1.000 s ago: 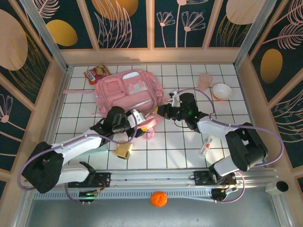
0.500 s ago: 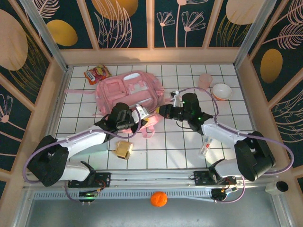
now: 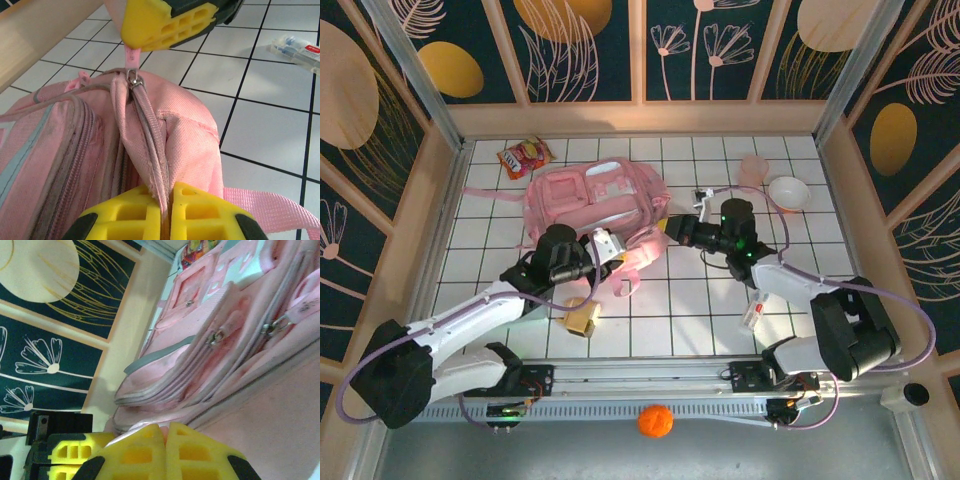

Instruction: Pack books, pencil case, and school supplies into a backpack

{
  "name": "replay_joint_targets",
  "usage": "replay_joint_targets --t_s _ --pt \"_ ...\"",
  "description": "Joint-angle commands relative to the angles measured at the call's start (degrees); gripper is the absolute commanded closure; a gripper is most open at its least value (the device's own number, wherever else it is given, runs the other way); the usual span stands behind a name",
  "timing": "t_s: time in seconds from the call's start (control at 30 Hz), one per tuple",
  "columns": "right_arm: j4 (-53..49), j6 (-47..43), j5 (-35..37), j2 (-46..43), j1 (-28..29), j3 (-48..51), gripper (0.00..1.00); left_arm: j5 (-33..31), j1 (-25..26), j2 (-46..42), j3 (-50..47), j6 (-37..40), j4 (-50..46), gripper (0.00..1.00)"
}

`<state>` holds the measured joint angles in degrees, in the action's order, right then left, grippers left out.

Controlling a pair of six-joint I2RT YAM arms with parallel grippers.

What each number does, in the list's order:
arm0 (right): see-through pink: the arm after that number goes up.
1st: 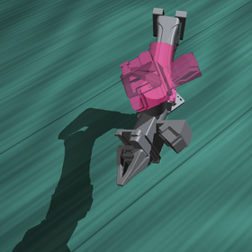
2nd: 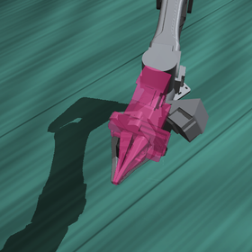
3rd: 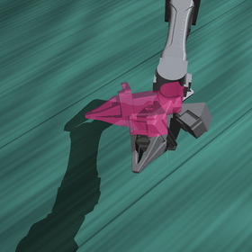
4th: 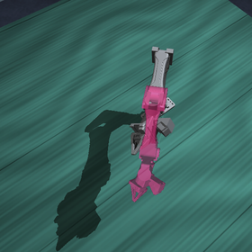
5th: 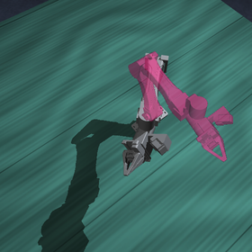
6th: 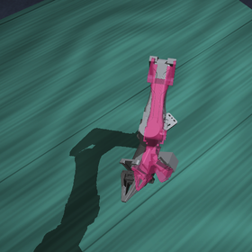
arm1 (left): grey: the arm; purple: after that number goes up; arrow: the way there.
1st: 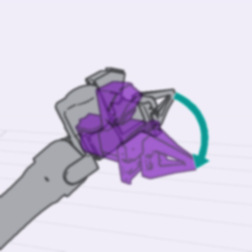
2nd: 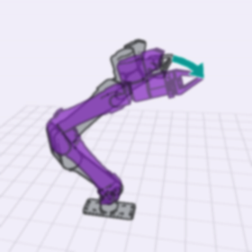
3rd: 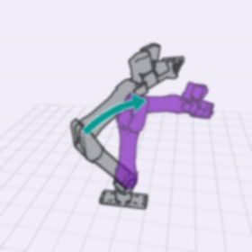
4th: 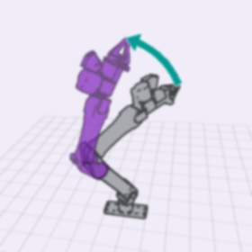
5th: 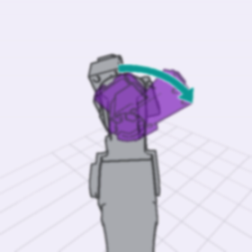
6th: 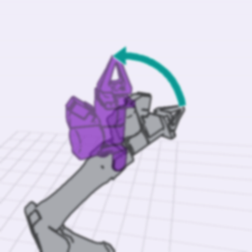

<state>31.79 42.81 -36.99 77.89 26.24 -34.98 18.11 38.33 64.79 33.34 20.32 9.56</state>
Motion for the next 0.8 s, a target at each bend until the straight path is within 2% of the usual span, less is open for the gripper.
replay_joint_targets --t_s 0.0,0.13,0.27,0.5,0.77 --pt "2.21 -2.57 4.03 -0.55 -0.95 -1.26 1.0 -1.22 -0.56 -1.95 -0.29 -0.2 0.22 1.0" --pt "-6.35 -6.02 8.08 -4.01 -1.45 -0.36 1.0 -0.44 -0.59 -2.68 -0.6 -0.8 0.79 1.0" --pt "-9.32 -5.23 9.65 -4.58 -5.93 0.88 1.0 2.05 -0.57 -4.95 -0.24 0.25 -0.66 1.0" --pt "-1.4 -0.99 9.77 3.49 -11.02 -1.17 1.0 7.19 -0.48 -8.57 3.51 5.24 -6.92 1.0" --pt "1.14 1.81 16.02 14.76 -12.87 -7.03 1.0 9.35 -0.57 -11.93 6.33 7.07 -9.39 1.0"
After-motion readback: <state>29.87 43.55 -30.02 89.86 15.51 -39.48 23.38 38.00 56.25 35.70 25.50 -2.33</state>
